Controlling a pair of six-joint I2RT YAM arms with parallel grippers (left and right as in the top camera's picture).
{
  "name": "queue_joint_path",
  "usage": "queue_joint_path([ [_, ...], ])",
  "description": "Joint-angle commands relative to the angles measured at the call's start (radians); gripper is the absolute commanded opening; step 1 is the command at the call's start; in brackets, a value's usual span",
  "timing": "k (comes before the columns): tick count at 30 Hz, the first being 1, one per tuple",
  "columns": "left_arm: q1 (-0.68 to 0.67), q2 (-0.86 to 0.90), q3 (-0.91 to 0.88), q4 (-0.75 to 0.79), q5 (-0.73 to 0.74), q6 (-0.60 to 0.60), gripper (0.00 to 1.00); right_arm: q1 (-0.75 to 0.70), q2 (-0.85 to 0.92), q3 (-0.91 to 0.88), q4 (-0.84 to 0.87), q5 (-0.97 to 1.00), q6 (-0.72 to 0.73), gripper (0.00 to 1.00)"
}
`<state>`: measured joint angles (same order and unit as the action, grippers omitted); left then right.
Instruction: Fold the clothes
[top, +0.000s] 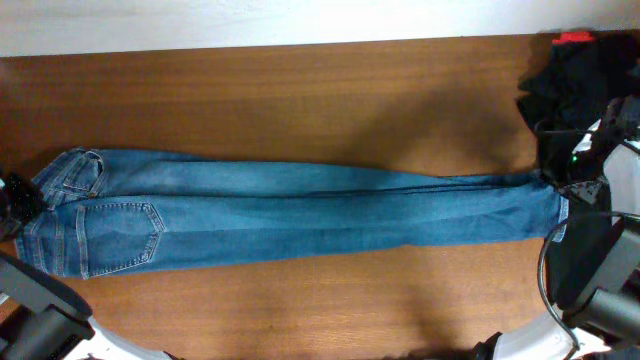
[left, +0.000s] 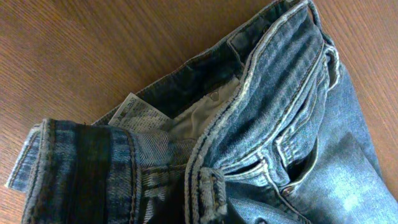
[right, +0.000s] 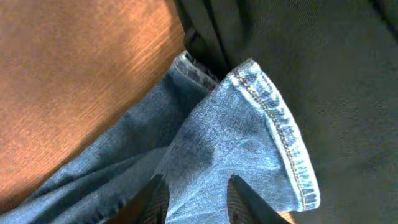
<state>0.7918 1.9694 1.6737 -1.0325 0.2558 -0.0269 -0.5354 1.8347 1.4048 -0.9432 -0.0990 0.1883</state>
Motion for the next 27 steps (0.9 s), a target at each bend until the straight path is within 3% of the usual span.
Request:
queue_joint_path([
  [1,0.014,-0.004,0.009,0.010,-0.028,-0.010,0.09,-0.002,0.035,-0.006,-0.004,-0.014,0.035,0.37],
  [5,0.014,-0.004,0.009,0.016,-0.028,-0.010,0.09,-0.002,0.064,-0.006,-0.022,-0.013,0.038,0.48],
  [14,0.014,-0.004,0.009,0.022,-0.028,-0.010,0.09,-0.002,0.091,-0.008,-0.017,-0.014,0.039,0.51],
  [20,0.014,-0.004,0.009,0.021,-0.028,-0.010,0.09,-0.002,0.090,-0.006,0.031,-0.180,0.063,0.54],
  [27,0.014,-0.004,0.009,0.021,-0.024,-0.010,0.09,-0.002,0.091,-0.006,0.042,-0.177,0.109,0.54],
])
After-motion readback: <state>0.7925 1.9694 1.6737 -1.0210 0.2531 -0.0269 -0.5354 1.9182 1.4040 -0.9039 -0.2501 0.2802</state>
